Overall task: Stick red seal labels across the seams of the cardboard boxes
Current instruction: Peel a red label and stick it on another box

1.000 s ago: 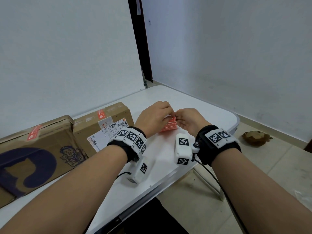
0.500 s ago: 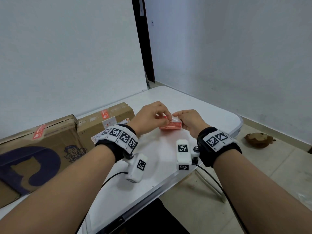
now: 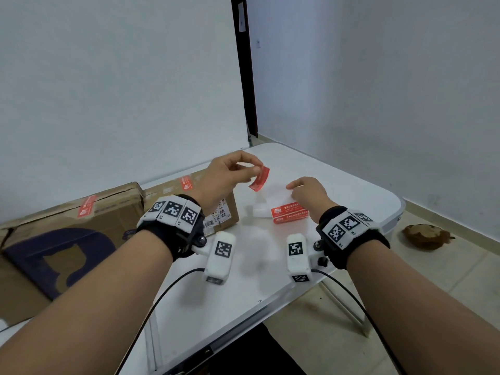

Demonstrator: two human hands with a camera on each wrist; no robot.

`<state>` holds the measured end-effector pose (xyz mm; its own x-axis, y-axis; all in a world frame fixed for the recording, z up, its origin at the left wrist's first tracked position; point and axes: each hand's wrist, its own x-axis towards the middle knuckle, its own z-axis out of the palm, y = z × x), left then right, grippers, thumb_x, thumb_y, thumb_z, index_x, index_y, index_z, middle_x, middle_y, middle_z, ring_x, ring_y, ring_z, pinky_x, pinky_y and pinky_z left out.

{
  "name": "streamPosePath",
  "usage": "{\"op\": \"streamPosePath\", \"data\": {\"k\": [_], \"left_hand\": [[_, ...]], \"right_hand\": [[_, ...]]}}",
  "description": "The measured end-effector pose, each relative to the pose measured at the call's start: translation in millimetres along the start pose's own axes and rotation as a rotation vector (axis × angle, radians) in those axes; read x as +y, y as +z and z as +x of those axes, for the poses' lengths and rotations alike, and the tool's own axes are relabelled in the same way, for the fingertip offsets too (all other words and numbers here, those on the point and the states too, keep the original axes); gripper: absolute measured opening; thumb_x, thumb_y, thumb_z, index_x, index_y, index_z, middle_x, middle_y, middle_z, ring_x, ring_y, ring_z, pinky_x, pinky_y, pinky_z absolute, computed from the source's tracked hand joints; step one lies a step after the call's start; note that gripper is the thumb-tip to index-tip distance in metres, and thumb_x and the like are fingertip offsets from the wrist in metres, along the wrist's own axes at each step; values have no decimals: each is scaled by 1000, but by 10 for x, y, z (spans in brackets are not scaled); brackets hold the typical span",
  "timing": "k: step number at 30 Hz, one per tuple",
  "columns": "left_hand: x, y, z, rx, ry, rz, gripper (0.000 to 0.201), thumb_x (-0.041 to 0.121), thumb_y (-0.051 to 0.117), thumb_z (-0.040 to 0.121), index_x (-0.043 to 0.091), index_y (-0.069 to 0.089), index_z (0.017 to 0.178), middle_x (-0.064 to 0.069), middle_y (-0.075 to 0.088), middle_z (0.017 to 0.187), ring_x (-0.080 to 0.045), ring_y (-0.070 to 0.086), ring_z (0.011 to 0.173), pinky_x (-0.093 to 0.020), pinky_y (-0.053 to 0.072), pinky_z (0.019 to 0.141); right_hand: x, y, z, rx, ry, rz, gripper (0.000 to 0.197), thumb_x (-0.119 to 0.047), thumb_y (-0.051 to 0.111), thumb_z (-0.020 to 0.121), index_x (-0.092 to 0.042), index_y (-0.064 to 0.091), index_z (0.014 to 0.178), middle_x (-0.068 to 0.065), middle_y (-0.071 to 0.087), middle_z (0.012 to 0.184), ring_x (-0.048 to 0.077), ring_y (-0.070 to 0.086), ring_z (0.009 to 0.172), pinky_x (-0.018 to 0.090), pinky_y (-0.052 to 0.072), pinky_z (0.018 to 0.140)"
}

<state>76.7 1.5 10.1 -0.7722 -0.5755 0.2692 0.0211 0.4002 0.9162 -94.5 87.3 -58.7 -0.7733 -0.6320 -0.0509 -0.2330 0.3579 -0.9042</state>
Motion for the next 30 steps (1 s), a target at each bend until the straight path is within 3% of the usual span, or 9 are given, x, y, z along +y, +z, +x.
{"op": "streamPosePath", "data": {"k": [2, 4, 6, 8, 12, 16, 22, 30], "left_hand": [[57, -75, 27, 72, -26, -58, 11, 11, 66, 84, 13, 68, 95, 3, 68, 90, -8, 59, 81, -19, 49, 78], [114, -162, 41, 101, -94, -141, 12, 13, 65, 85, 15, 69, 96, 3, 66, 89, -9, 58, 84, -23, 48, 84], [164, -259, 45, 134, -159, -209, 17, 17, 67, 84, 15, 70, 101, 2, 66, 93, -10, 58, 88, -25, 48, 86], [215, -367, 41, 189, -213, -264, 22, 20, 67, 84, 14, 69, 106, 2, 66, 98, -11, 58, 90, -23, 48, 81], [290, -629, -3, 281, -315, -299, 20, 19, 65, 86, 15, 70, 105, 5, 67, 98, -9, 59, 89, -20, 47, 72], [310, -912, -106, 343, -329, -267, 14, 19, 65, 86, 17, 71, 98, 6, 68, 96, -9, 59, 88, -22, 46, 76], [327, -1319, -379, 425, -336, -268, 13, 19, 66, 84, 17, 72, 96, 6, 69, 99, -9, 60, 92, -22, 46, 73], [284, -1819, -725, 500, -313, -185, 10, 19, 64, 86, 19, 69, 94, 7, 67, 94, -10, 58, 91, -23, 46, 82]], "right_hand": [[-64, 19, -18, 52, -76, -33, 29, -3, 46, 83, -25, 62, 91, 9, 55, 120, 29, 57, 103, 37, 49, 87], [-176, 38, -32, 109, -203, 30, 26, -6, 52, 82, -27, 64, 91, 9, 54, 123, 30, 57, 105, 36, 49, 84], [-353, 67, -72, 82, -308, 159, 17, -9, 58, 85, -22, 66, 92, 4, 63, 109, 19, 61, 94, 27, 46, 79], [-568, 119, -144, -16, -379, 287, 10, -12, 61, 87, -16, 66, 95, 1, 67, 93, 14, 64, 82, 23, 50, 74], [-930, 272, -261, -166, -475, 381, 13, -15, 63, 89, -5, 67, 98, 1, 68, 81, 9, 64, 68, 16, 51, 64], [-1200, 501, -314, -248, -549, 356, 7, -14, 67, 87, -8, 66, 91, 3, 68, 80, 10, 63, 66, 15, 50, 61], [-1533, 957, -446, -314, -629, 264, 16, -17, 69, 85, -4, 70, 94, 5, 69, 83, 12, 66, 69, 22, 57, 69], [-1821, 1501, -701, -410, -678, 217, 10, -16, 68, 85, -6, 70, 86, 0, 68, 75, 9, 64, 65, 17, 52, 61]]}}
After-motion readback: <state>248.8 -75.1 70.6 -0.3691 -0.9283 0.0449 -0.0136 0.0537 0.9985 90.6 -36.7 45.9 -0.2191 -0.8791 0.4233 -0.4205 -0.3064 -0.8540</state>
